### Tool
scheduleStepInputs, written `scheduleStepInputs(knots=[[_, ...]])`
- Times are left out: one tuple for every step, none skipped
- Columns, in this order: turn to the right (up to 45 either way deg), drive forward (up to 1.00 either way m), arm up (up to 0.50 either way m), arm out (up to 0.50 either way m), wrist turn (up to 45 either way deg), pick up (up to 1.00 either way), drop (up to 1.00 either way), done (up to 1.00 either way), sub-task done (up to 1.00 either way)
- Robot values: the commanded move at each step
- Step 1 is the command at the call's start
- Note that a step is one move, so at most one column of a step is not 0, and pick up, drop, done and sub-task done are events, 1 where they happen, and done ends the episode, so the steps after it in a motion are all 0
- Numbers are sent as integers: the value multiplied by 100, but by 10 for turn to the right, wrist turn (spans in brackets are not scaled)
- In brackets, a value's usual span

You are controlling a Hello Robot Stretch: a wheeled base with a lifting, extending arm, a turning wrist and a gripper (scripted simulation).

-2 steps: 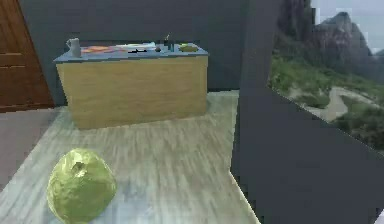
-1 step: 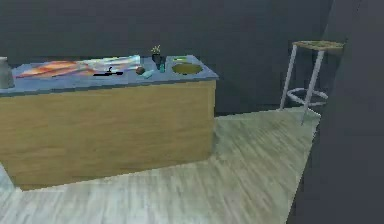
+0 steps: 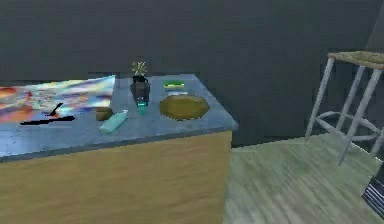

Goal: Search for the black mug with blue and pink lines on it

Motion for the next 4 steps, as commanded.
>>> scheduleStepInputs(knots=[[450,0,0,0,0,0,0,0,0],[30,0,0,0,0,0,0,0,0],[0,65,0,0,0,0,0,0,0],[-150,0,0,0,0,0,0,0,0]])
